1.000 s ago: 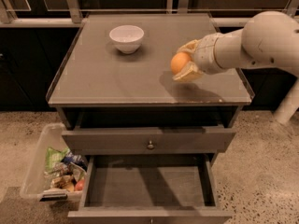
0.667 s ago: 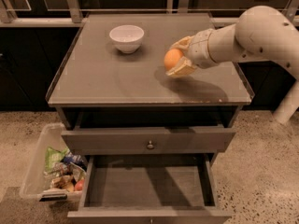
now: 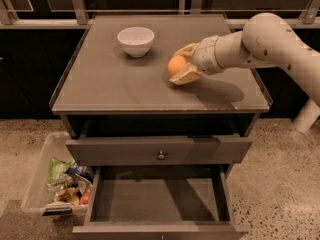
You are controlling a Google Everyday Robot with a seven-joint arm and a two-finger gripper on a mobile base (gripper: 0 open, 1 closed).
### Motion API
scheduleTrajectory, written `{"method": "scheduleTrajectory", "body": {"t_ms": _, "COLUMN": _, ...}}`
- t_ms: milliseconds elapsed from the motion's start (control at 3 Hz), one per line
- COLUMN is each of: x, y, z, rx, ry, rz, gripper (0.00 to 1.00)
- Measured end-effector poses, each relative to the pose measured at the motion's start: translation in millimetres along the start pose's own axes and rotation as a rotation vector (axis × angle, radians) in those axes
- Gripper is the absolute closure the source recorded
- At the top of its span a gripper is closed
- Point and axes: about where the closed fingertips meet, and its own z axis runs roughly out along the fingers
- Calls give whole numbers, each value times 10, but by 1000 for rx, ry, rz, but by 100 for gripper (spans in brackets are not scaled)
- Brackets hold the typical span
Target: Pick orange from middle drawer and place on counter
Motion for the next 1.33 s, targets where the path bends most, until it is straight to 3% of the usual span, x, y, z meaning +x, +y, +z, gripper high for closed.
{"method": "scheduleTrajectory", "body": {"t_ms": 333, "x": 105, "y": 139, "z": 169, "rx": -10, "ry": -22, "rz": 62, "gripper": 100}}
{"method": "scheduleTrajectory", "body": {"t_ms": 1333, "x": 72, "y": 115, "z": 148, "rx": -10, "ry": -22, "rz": 64, "gripper": 36}}
